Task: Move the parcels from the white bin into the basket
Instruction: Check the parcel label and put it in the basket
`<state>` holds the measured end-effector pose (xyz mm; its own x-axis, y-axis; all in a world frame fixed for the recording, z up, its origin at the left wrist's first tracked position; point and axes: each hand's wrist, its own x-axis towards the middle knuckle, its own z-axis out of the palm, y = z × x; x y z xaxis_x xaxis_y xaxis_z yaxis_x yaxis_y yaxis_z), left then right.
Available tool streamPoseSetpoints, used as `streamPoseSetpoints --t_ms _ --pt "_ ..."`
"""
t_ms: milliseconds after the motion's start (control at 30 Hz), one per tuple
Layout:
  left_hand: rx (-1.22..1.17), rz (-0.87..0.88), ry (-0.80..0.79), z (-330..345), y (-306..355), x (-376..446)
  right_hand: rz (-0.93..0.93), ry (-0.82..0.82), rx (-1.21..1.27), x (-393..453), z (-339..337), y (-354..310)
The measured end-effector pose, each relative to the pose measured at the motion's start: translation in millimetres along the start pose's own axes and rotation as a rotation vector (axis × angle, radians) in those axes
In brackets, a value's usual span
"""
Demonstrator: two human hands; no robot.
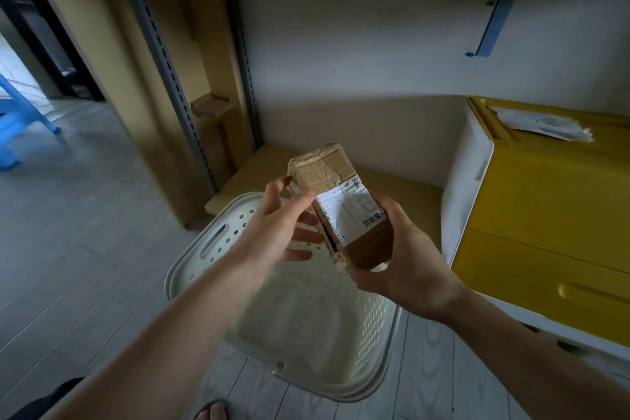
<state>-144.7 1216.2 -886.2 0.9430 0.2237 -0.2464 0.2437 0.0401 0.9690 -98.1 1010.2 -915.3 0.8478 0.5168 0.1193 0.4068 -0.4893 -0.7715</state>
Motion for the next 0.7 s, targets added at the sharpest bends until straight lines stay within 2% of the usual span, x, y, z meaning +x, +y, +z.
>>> streamPoseSetpoints --t_ms 67,100,233,400,533,700 --pt "0.234 0.033 0.147 -13.1 -3.2 13.7 0.007 -0.019 -0.053 5.1 6.2 4.2" --pt "0.334 0.051 0.167 -20.3 -4.0 20.1 0.009 -0.032 -0.080 7.4 9.5 6.0" --pt "0.547 -0.013 0.013 -43.2 -15.9 39.8 0.014 -0.124 -0.193 17.4 20.8 16.9" --pt "0.543 -0.092 -0.026 -58.3 -38.1 55.4 0.037 -0.251 -0.206 31.7 39.3 35.9" --pt "0.673 -0.122 0.000 -74.5 -51.1 77.5 0.103 -0.336 -0.241 45.7 60.1 47.3" --pt "0.808 -0.208 -0.040 -103.4 -73.7 95.4 0.122 -0.452 -0.278 66.1 95.4 58.4"
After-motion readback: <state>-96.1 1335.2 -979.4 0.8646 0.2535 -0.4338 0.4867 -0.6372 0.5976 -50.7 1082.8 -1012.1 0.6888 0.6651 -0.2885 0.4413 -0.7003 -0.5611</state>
